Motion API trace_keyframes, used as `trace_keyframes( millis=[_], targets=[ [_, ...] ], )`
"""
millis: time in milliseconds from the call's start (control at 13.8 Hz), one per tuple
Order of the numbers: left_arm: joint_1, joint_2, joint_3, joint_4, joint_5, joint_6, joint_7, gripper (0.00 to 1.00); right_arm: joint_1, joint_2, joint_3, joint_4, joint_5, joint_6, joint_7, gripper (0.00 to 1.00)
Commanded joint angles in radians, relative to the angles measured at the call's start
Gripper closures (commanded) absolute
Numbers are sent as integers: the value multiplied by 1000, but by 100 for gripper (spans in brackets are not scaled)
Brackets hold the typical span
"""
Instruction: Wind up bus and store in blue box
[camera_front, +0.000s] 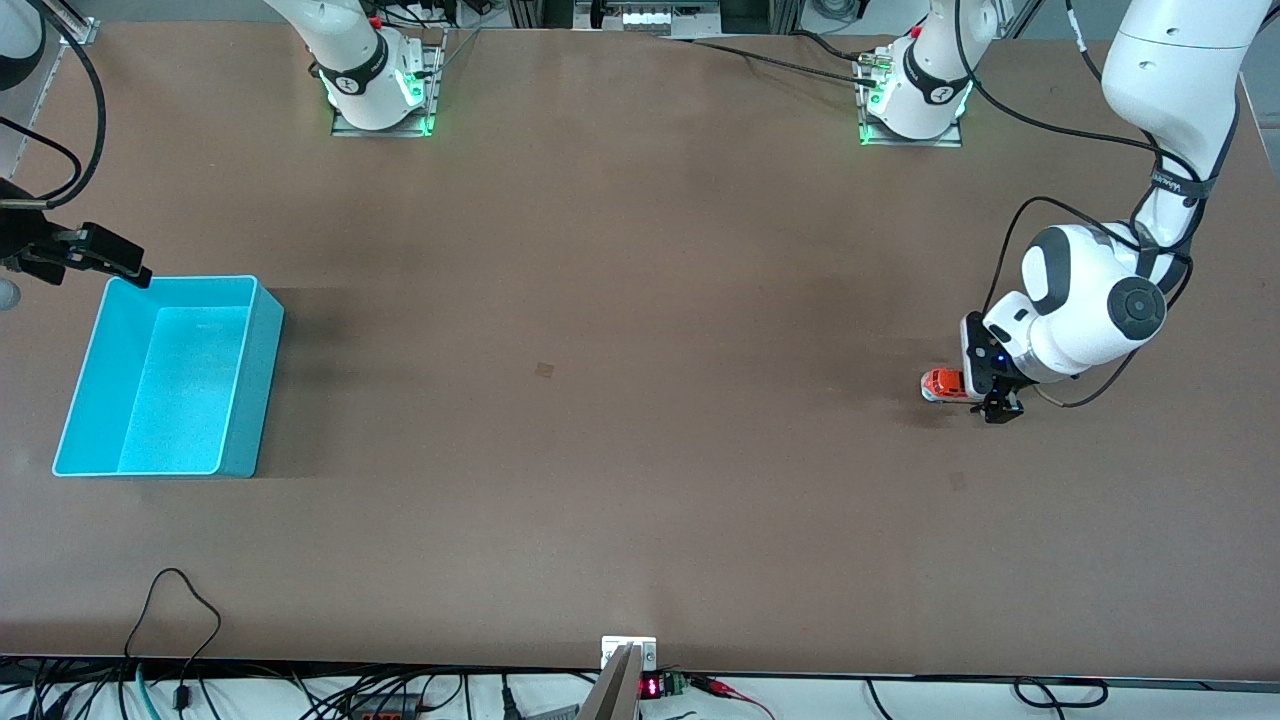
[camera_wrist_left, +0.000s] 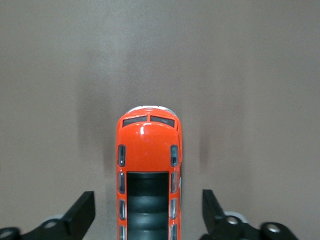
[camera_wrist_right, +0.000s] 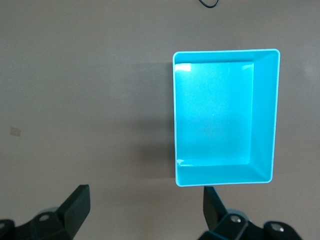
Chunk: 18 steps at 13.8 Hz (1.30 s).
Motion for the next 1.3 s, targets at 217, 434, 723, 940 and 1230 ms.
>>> trace_keyframes(
  millis=[217, 434, 723, 940, 1230],
  targets=[
    [-1, -8, -2, -6, 4, 46, 24, 60, 5, 1, 4, 10, 5, 5, 8, 0],
    [0, -5, -2, -7, 4, 49, 25, 68, 21, 3, 6, 17, 0, 19, 8, 0],
    [12, 11, -1, -4, 4, 47, 92, 70, 38, 8, 6, 17, 0, 39, 15, 0],
    [66, 31, -1, 5, 1, 46, 99, 69, 41, 9, 6, 17, -2, 46, 15, 0],
    [146, 43, 1, 8, 2, 40, 103, 69, 28, 12, -2, 17, -2, 46, 13, 0]
  ],
)
